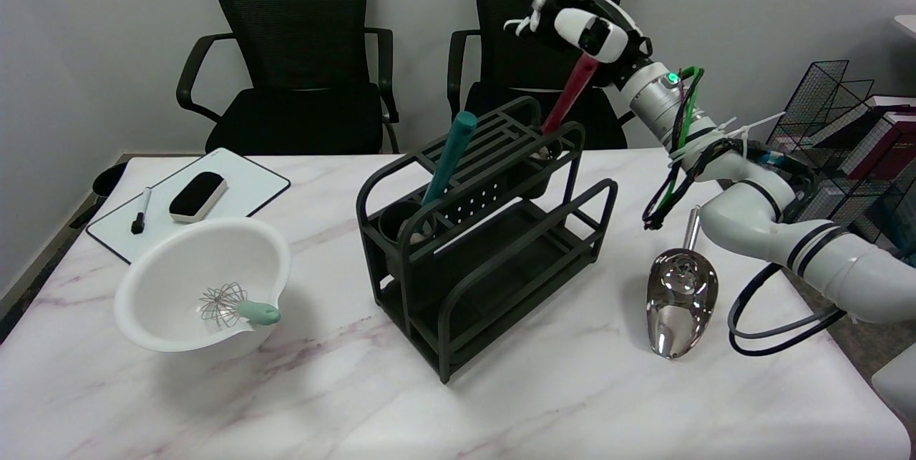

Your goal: Place the pink sponge bottle brush into the kitchen storage rack.

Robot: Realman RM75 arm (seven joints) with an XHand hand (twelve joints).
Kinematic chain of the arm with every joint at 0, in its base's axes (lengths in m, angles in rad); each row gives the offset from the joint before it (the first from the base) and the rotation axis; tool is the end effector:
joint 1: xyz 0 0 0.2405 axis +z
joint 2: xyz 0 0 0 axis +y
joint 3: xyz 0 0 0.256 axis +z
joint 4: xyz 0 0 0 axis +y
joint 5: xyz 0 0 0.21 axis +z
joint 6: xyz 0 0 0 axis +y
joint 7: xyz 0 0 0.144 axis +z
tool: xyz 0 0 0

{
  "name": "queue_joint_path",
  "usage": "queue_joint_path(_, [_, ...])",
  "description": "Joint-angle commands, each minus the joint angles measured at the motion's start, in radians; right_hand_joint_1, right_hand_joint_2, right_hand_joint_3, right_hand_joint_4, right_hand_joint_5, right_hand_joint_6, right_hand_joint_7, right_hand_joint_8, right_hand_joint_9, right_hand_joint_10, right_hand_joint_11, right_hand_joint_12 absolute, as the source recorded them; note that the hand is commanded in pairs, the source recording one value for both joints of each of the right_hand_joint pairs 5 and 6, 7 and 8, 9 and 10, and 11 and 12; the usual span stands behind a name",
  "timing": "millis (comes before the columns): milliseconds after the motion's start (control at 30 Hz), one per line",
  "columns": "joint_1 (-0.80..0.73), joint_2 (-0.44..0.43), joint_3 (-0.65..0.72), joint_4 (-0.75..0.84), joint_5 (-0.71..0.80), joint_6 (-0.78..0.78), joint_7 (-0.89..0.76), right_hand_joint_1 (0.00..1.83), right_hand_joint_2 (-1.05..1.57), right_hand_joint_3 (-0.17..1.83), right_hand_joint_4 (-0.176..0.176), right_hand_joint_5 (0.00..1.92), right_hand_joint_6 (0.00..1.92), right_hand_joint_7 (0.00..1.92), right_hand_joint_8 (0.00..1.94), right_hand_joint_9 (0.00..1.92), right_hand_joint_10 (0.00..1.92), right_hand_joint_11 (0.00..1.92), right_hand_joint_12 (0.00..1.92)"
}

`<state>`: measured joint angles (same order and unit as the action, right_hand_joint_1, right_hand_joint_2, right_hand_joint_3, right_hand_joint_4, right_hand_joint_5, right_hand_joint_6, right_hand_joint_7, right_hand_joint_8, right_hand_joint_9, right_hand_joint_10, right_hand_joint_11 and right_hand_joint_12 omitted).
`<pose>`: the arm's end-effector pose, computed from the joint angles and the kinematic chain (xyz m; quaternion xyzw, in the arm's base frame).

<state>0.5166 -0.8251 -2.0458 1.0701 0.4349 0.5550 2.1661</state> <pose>-0.1479 -0.4328 0.3933 0.5820 -0.5064 0.5578 0.3063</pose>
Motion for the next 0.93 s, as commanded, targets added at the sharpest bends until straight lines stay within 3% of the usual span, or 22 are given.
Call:
queue_joint_path(33, [-0.032,0.001,0.019,-0.024,0.004,0.060,0.002,1.20,0.08,1.59,0.000,0.66,0.66,1.07,1.07,0.91,0.91,0.69,0.69])
queue_joint_path(267, [-0.139,0.009,0.156,-0.100,0.004,0.151,-0.001,1.20,0.08,1.56,0.000,0.61,0.61,1.06,1.06,0.90,0.90,0.69,0.69])
queue_joint_path(600, [-0.377,0.006,0.488,-0.221,0.005,0.342,-0.009,1.21,0.09,1.52,0.000,0.55,0.55,1.04,1.04,0.89,0.89,0.68,0.68])
queue_joint_path(667, [-0.415,0.003,0.531,-0.237,0.009,0.374,-0.009,1.17,0.29,1.34,0.000,0.77,0.77,1.12,1.12,1.04,1.04,0.76,0.76])
queue_joint_path(700, [-0.440,0.000,0.545,-0.253,0.017,0.396,-0.009,1.17,0.30,1.35,0.000,0.82,0.82,1.13,1.13,1.06,1.06,0.76,0.76])
queue_joint_path(933, [-0.548,-0.032,0.529,-0.375,0.107,0.549,-0.059,1.12,0.46,1.29,0.000,0.98,0.98,1.29,1.29,1.18,1.18,0.79,0.79])
